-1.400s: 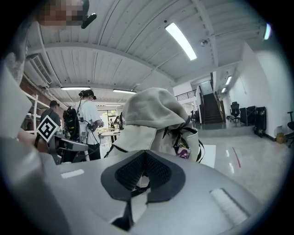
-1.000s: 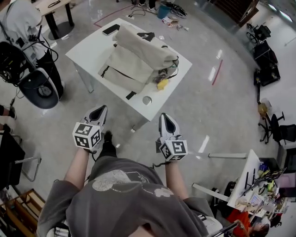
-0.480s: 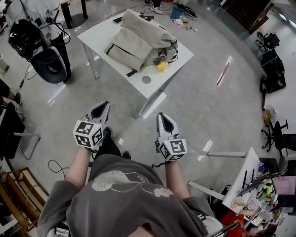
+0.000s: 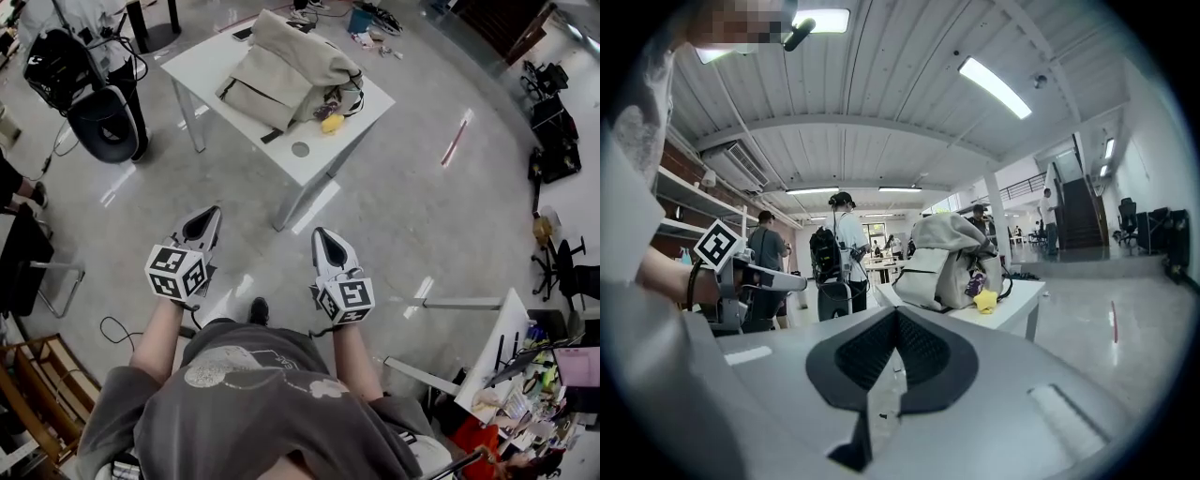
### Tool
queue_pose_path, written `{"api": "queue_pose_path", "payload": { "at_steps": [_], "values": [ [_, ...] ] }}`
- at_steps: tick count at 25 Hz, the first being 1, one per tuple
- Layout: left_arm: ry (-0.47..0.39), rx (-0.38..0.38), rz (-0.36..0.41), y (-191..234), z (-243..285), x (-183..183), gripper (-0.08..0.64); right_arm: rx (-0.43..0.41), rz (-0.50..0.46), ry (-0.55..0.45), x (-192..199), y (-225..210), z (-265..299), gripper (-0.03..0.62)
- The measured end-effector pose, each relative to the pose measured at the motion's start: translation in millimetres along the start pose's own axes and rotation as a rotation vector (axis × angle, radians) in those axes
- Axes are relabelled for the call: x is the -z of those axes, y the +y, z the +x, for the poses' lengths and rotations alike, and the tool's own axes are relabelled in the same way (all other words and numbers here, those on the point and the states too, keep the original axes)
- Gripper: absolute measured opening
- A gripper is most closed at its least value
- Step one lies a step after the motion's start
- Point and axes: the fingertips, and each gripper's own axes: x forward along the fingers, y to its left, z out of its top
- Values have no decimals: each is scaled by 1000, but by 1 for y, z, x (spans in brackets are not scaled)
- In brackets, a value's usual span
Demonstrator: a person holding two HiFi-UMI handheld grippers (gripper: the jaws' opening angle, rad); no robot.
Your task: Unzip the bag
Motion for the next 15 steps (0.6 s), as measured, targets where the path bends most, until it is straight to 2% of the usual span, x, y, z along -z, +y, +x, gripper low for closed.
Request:
{"api": "queue_pose_path", "payload": {
  "at_steps": [8, 15],
  "values": [
    [-4, 44, -19, -7, -24, 10, 8, 31, -16, -3, 2, 25, -14, -2],
    [-26, 44, 4, -5, -44, 6, 8, 43, -33, -15, -2, 50, -22, -1]
  ]
}}
